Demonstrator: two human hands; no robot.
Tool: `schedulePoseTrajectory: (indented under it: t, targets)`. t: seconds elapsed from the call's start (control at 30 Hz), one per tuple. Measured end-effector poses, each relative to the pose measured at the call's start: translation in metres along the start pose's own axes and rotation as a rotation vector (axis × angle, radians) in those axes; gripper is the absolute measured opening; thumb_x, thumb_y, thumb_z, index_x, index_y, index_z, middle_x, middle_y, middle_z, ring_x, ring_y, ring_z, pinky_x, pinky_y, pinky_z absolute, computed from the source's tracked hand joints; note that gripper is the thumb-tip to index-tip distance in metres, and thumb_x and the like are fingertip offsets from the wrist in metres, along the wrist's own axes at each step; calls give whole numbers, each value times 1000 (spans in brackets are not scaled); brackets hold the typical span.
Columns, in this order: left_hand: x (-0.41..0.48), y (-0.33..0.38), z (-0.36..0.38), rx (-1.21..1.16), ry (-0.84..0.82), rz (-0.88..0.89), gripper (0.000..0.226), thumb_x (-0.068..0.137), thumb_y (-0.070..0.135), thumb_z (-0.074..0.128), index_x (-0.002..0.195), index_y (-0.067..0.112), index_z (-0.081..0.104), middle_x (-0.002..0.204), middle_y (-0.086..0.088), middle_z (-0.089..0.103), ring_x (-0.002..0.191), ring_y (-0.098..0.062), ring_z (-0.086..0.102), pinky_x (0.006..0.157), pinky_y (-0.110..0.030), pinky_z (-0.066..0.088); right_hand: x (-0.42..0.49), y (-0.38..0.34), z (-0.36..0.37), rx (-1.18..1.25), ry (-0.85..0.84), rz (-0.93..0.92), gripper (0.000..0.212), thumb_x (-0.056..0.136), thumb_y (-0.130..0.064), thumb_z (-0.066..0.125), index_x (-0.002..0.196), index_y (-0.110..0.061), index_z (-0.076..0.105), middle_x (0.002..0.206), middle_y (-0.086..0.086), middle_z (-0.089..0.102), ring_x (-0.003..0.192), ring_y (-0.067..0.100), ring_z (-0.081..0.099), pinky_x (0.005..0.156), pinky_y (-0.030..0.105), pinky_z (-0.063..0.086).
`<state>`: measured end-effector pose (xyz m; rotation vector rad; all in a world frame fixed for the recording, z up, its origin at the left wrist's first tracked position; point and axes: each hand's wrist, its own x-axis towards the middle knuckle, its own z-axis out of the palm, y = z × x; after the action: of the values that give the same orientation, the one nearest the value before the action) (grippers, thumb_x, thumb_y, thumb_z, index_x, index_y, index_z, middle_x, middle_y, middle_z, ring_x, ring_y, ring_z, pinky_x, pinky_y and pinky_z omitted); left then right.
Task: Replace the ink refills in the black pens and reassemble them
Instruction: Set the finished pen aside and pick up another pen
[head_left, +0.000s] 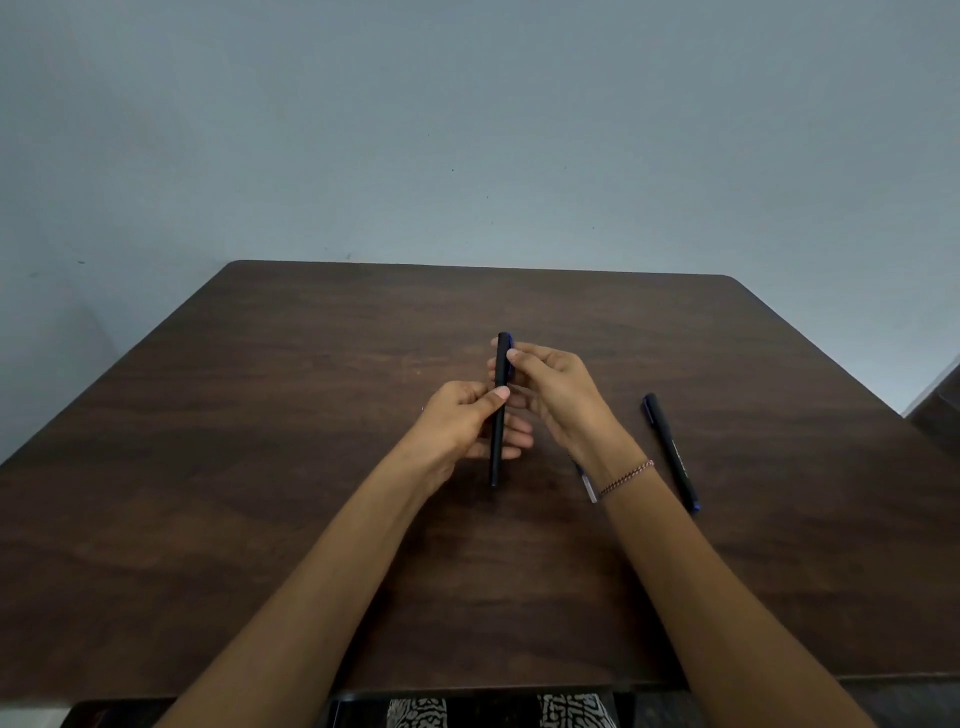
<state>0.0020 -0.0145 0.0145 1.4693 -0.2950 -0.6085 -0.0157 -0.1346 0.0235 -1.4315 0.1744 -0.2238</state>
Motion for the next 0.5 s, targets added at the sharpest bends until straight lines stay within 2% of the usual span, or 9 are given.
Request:
schedulePoseTrajectory:
  t: [0.07,0.17,0.3,0.37,0.5]
  targets:
    - [0,0,0,33,19,33,26,99,16,41,88,7,63,63,-5,70,60,-15,70,55,-26,58,-3,0,5,14,-49,63,26,99,-16,40,107,-4,62,85,3,63,54,6,56,45,15,45]
    - [2,-1,1,109,51,55,23,98,14,42,88,7,61,64,-6,68,58,-14,69,55,-26,57,-6,2,10,82,-117,148,27,102,-21,33,94,-11,56,87,5,67,30,4,40,27,16,30]
    - [2,-4,5,155,88,87,23,98,12,42,82,11,58,61,-6,65,49,-11,66,47,-23,55,-5,8,15,105,-62,167,27,101,-25,32,87,-15,53,71,-4,67,26,5,29,27,13,22]
    - [3,-7,8,211,127,102,24,98,15,43,78,15,55,63,-5,64,48,-9,65,46,-21,53,-6,9,18,81,-22,175,29,101,-29,32,83,-18,51,63,-7,55,26,5,26,29,12,20]
    - [5,-10,10,327,163,137,24,98,18,42,76,20,52,69,-3,63,55,-13,64,54,-26,56,-9,7,22,51,21,159,28,101,-30,31,80,-21,48,59,-6,35,26,4,27,30,11,17]
